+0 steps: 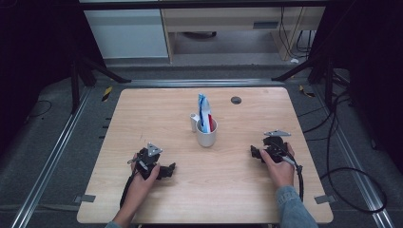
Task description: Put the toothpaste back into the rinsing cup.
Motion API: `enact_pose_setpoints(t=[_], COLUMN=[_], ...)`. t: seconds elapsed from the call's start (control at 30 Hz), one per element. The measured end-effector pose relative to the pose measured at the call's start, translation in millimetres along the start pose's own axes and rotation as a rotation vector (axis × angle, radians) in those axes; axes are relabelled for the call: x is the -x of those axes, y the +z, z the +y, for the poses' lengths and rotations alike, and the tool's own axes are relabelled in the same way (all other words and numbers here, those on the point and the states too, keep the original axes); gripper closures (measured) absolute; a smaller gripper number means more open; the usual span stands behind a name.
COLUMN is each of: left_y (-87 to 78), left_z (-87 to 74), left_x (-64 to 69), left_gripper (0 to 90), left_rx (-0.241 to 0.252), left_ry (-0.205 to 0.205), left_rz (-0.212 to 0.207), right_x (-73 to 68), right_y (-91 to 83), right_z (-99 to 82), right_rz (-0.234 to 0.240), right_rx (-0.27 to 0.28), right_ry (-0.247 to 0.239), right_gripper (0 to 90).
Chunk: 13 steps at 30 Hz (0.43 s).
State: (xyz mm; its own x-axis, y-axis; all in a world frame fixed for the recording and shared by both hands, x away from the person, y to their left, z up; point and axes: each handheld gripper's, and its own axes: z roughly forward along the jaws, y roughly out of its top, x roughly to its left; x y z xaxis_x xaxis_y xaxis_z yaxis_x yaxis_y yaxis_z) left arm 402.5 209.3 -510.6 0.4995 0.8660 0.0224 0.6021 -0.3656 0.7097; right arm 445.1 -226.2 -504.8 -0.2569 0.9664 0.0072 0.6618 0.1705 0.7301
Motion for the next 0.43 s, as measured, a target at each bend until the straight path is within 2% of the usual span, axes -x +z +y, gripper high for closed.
enact_pose_setpoints(t=[0.1, 0.23, 0.43], left_y=[0.0, 0.0, 0.1], left_z=[0.0, 0.0, 0.1], left_x=[0.0, 0.0, 1.1], left_gripper=[0.0, 0.0, 0.0], left_rx=[0.0, 0.0, 0.0], left_ry=[0.0, 0.001, 0.004], left_rz=[0.0, 0.0, -0.002], right_x=[-2.1, -3.4, -4.1], right_y=[6.1, 9.2, 11.0], right_z=[-2.3, -2.9, -1.8], right_rz=[-0.017, -0.017, -0.02], right_rx=[-0.008, 0.015, 0.009], right_ry=[0.001, 0.003, 0.006], right_gripper=[9.0, 7.6, 4.9])
